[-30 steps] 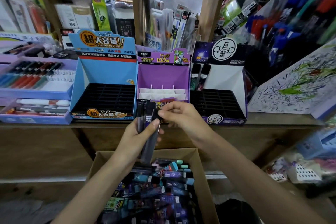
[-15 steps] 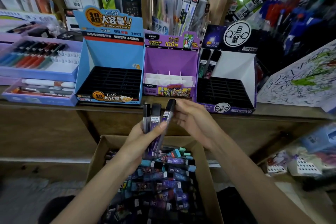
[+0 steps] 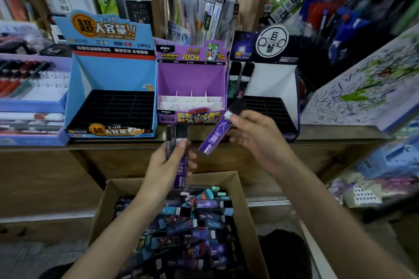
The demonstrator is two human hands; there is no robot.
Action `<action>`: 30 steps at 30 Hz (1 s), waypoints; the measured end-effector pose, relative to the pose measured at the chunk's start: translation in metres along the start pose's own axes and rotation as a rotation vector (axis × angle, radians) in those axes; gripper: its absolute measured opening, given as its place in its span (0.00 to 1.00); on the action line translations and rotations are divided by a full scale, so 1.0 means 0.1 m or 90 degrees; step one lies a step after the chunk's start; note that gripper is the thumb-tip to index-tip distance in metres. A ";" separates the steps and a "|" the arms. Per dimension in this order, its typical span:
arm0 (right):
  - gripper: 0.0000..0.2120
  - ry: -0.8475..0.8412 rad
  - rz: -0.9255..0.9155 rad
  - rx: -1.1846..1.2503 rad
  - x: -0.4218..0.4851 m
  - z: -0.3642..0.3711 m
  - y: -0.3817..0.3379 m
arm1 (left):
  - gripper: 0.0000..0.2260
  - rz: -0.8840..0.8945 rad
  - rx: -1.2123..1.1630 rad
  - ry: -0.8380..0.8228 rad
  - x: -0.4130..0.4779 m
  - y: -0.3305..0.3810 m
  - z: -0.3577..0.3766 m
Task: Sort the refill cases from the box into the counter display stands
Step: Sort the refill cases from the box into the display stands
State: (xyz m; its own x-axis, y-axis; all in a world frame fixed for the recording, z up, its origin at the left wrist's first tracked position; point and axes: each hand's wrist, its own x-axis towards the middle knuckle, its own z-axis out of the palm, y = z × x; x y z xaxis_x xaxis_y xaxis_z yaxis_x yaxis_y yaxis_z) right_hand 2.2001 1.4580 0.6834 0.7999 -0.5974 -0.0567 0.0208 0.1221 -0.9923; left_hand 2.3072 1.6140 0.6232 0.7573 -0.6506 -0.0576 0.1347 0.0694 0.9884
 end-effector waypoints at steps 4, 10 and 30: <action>0.05 0.105 -0.162 -0.068 0.30 -0.50 -0.48 | 0.09 0.050 -0.004 -0.022 0.17 0.19 0.04; 0.08 0.205 -0.299 -0.335 0.81 -0.88 -0.49 | 0.08 0.059 -0.009 -0.029 0.28 0.28 0.12; 0.07 0.091 -0.237 -0.453 1.23 -0.93 -0.35 | 0.12 0.037 0.005 -0.040 0.23 0.20 0.13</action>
State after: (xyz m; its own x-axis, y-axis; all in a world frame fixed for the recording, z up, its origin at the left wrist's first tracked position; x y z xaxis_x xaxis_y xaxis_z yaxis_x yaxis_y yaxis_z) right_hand 2.2426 1.3064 0.7012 0.7309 -0.6003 0.3246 -0.1539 -0.6084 -0.7786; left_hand 2.3191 1.5911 0.6435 0.7215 -0.6923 0.0084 0.0863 0.1019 0.9910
